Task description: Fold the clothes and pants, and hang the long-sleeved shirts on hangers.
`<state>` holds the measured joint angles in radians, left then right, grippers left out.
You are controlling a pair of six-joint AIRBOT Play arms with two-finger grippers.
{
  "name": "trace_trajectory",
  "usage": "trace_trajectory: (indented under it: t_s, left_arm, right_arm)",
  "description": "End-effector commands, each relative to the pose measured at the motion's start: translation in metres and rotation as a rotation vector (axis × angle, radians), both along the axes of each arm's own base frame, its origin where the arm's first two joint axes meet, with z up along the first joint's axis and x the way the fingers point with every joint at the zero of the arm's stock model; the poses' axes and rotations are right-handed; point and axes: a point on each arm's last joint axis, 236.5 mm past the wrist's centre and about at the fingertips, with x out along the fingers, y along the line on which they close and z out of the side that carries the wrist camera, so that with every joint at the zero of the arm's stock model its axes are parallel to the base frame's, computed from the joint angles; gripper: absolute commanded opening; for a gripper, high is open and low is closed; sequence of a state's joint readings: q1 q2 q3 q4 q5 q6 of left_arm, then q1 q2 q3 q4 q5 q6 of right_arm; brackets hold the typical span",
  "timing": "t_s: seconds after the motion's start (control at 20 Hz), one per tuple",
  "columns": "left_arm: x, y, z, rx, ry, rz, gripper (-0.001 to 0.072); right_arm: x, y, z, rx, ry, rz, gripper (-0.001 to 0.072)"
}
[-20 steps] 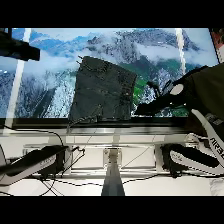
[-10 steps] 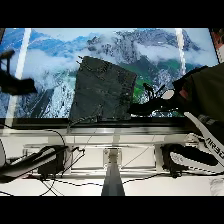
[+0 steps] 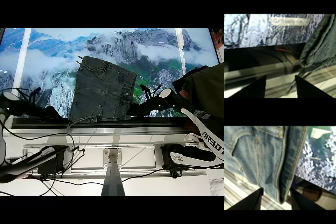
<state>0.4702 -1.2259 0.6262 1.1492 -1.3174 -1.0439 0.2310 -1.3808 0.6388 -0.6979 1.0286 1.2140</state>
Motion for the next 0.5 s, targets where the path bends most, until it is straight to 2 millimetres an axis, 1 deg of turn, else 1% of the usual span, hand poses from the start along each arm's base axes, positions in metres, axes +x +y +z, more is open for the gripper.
trace_trajectory:
  t_s: [0.0, 0.1, 0.15, 0.3, 0.45]
  left_arm:
    - [0.000, -0.020, -0.014, -0.066, -0.062, 0.015, 0.0432]
    - [0.013, -0.033, -0.008, -0.126, -0.125, 0.034, 0.0431]
    - [0.015, -0.040, -0.007, -0.148, -0.142, 0.027, 0.0431]
    - [0.009, -0.053, -0.012, -0.157, -0.123, -0.022, 0.0431]
    - [0.011, -0.068, -0.024, -0.130, -0.129, -0.084, 0.0430]
  right_arm:
    - [-0.004, 0.004, 0.004, 0.027, 0.000, 0.033, 0.0397]
    - [-0.005, 0.004, 0.005, 0.032, -0.013, 0.056, 0.0400]
    - [-0.005, 0.004, 0.005, 0.032, -0.013, 0.055, 0.0399]
    - [-0.005, 0.004, 0.005, 0.033, -0.014, 0.055, 0.0400]
    - [-0.003, 0.004, 0.004, 0.031, -0.019, 0.049, 0.0400]
